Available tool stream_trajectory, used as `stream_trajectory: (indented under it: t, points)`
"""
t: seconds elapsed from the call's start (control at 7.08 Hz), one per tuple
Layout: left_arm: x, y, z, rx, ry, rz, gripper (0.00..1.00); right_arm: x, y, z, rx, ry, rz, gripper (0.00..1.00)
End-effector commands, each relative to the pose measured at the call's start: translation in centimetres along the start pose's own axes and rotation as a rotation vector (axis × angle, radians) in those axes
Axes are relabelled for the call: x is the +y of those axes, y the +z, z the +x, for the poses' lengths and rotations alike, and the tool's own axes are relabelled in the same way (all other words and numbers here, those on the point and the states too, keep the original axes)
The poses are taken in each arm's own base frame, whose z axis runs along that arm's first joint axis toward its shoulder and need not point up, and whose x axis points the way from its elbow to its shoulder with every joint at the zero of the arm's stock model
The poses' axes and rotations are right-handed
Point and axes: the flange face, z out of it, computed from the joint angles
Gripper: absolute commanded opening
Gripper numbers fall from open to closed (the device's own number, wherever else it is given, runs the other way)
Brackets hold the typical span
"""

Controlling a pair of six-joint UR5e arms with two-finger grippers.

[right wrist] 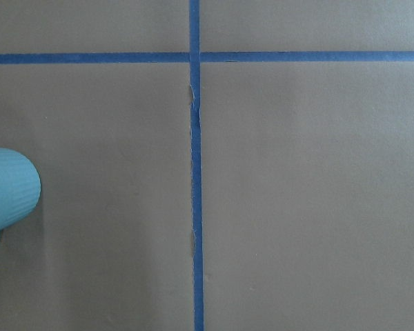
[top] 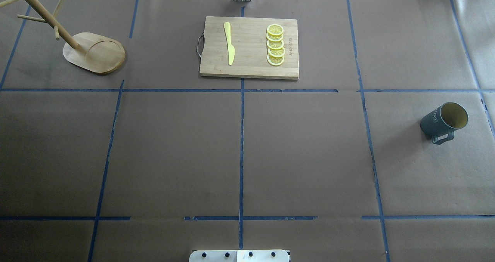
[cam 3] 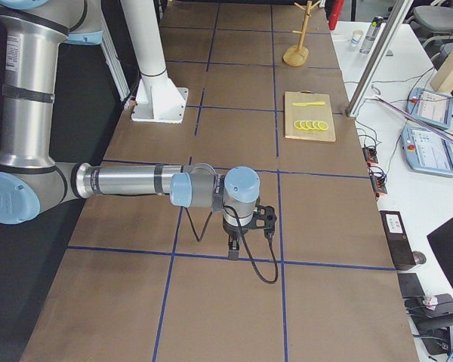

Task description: Hang cup on storage rack

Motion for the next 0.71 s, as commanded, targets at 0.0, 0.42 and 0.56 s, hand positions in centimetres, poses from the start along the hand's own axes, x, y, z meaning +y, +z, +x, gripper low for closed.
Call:
stream_trajectory:
  t: [0.0,0.42,0.56]
  points:
    - [0.1,0.0,0.1,0.003,0.001,0.0,1.0,0.1,0.1,-0.1,-0.015,0.002,-0.002,1.0]
    - [0.2,0.0,0.1,0.006,-0.001,0.0,1.0,-0.1,0.4,-1.0,-0.052,-0.016,-0.009,1.0]
    - [0.2,0.0,0.1,0.005,-0.003,-0.002,1.0,-0.3,0.6,-1.7,-0.053,-0.031,-0.015,1.0]
